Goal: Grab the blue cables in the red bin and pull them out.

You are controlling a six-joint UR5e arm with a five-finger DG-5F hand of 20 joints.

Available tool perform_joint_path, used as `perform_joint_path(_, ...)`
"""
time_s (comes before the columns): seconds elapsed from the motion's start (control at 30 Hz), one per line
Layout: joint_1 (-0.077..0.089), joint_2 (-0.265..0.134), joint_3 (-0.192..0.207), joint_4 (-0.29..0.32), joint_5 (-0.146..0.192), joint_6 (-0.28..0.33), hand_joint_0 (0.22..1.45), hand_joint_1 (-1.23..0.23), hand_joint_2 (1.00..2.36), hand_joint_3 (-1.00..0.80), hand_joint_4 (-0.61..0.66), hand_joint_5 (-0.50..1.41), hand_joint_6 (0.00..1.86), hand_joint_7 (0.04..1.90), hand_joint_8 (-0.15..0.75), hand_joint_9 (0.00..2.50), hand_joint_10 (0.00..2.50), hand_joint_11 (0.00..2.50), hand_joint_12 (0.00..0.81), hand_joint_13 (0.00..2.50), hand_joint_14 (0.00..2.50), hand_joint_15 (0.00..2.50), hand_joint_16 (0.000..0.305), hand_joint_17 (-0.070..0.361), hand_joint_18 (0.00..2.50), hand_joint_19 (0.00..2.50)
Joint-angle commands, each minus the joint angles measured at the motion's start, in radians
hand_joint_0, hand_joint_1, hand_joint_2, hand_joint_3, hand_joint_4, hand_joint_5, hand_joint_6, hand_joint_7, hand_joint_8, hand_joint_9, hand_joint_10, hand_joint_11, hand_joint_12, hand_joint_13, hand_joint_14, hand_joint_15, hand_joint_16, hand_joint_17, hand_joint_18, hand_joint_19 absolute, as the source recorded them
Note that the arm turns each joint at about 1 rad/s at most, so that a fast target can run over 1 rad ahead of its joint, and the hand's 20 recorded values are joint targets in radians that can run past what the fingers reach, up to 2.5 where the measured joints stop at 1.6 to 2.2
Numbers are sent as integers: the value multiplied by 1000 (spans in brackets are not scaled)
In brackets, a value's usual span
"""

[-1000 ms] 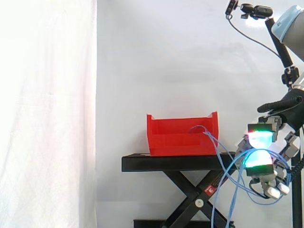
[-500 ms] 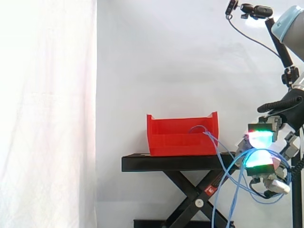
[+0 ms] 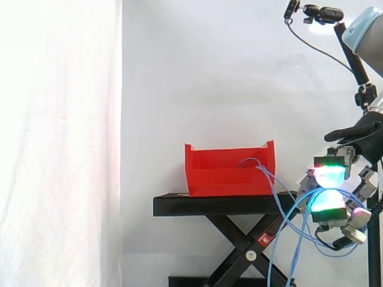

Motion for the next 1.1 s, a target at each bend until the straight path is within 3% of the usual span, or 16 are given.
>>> perform_joint_path(0.0, 1, 0, 0, 0, 1, -1, 869, -851, 1000, -1000, -107, 913, 635, 799, 203, 1073, 32, 1023, 283, 1362, 30, 1162, 47, 106, 838, 730)
perform_joint_path(0.2, -1, 0, 0, 0, -2, -1, 871, -851, 1000, -1000, -97, 909, 634, 802, 210, 1079, 35, 1015, 228, 1521, 18, 1498, 47, 107, 870, 793)
perform_joint_path(0.37, -1, 0, 1, -2, 1, 2, 871, -853, 1000, -1000, -98, 914, 631, 804, 206, 1095, 32, 1029, 230, 1575, 3, 1761, 47, 107, 901, 837)
perform_joint_path(0.53, -1, 0, 1, 0, -2, -1, 872, -854, 1000, -1000, -95, 916, 632, 797, 209, 1129, 33, 1074, 234, 1506, 487, 1699, 47, 106, 952, 919)
perform_joint_path(0.67, -1, 0, 0, 0, -2, -1, 872, -855, 1000, -1000, -97, 922, 625, 799, 202, 1149, 33, 1101, 240, 1482, 642, 1681, 46, 104, 968, 937)
perform_joint_path(1.0, -1, 0, 1, 0, -2, -1, 880, -855, 1000, -1000, -92, 918, 628, 797, 181, 1240, 33, 1267, 240, 1379, 1389, 1516, 42, 94, 1095, 1077)
perform_joint_path(1.07, -1, 0, 0, 0, -2, -1, 881, -855, 1000, -1000, -92, 919, 625, 801, 184, 1258, 33, 1306, 239, 1366, 1448, 1512, 41, 93, 1106, 1096)
